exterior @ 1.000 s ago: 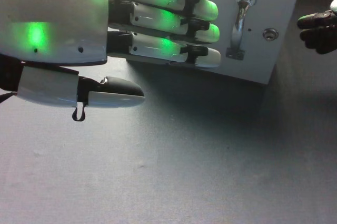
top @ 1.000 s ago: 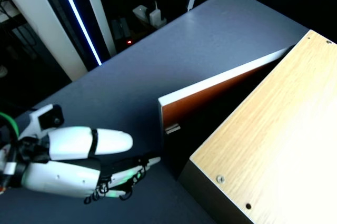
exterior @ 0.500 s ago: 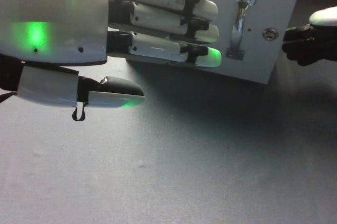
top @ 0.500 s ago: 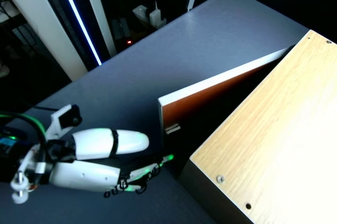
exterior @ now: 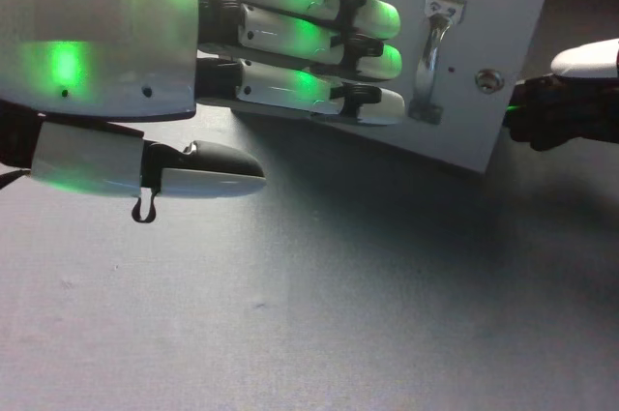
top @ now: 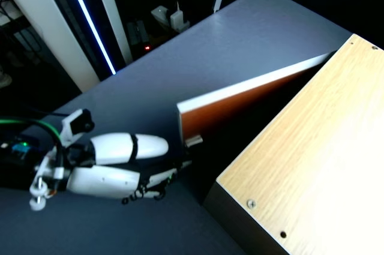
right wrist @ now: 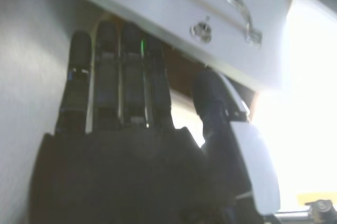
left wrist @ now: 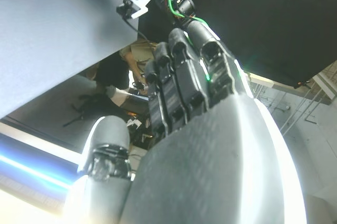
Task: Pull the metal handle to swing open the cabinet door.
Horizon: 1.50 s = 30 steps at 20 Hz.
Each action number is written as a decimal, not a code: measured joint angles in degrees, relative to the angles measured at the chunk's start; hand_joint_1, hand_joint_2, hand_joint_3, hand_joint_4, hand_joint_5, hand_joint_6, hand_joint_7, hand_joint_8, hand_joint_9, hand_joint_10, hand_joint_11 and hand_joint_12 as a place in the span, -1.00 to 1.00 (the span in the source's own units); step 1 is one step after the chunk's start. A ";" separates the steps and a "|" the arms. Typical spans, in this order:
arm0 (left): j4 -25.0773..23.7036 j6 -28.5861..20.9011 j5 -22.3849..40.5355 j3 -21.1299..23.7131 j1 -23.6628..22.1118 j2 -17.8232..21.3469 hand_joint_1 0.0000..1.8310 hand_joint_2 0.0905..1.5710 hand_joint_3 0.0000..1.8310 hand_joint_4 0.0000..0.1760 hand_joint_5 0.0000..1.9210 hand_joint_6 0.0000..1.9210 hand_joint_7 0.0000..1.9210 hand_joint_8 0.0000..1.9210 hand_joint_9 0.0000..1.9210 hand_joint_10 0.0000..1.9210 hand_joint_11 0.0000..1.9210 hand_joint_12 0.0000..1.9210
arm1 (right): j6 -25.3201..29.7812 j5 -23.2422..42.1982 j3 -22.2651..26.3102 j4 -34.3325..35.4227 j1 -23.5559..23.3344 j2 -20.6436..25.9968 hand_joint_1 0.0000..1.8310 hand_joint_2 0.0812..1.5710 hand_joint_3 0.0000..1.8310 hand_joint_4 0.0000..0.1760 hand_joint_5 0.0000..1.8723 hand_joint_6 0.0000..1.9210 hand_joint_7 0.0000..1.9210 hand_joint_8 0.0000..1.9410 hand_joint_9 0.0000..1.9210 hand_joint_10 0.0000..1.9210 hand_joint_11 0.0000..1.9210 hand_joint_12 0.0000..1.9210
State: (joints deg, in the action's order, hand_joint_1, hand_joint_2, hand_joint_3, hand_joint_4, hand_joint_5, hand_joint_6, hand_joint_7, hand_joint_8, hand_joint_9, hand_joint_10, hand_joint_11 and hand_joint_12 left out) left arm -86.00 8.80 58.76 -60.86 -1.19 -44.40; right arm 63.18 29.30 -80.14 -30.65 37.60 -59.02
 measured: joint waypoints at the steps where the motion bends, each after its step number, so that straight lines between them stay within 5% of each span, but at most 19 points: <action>1: 0.04 0.00 0.07 0.00 0.00 0.00 -1.00 1.00 -0.90 -1.00 -0.60 -1.00 -0.57 -1.00 -0.60 -1.00 -1.00 -0.08 | -0.02 0.13 0.98 0.50 -0.59 0.24 -1.00 1.00 -0.88 -1.00 -0.47 -1.00 -0.45 -1.00 -0.51 -1.00 -0.98 0.09; 8: 0.02 0.00 0.07 0.00 0.00 0.00 -1.00 1.00 -0.91 -1.00 -0.61 -1.00 -0.58 -1.00 -0.60 -1.00 -1.00 -0.07 | 0.00 0.90 5.22 5.40 -3.21 0.72 -1.00 1.00 -0.87 -1.00 -0.48 -1.00 -0.46 -1.00 -0.52 -1.00 -0.99 0.09; 30: 0.02 0.00 0.02 0.00 0.00 0.00 -1.00 1.00 -0.90 -1.00 -0.61 -1.00 -0.57 -1.00 -0.59 -1.00 -0.99 -0.05 | 0.00 4.76 10.40 4.87 -4.33 -3.34 -1.00 1.00 -0.87 -1.00 -0.46 -1.00 -0.45 -1.00 -0.50 -1.00 -0.98 0.09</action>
State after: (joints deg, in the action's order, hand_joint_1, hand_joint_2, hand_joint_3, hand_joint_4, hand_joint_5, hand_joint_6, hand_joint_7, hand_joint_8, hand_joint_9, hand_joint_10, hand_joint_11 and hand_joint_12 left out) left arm -85.97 8.80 58.78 -60.86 -1.19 -44.40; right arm 63.18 34.06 -69.73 -25.78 33.28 -62.37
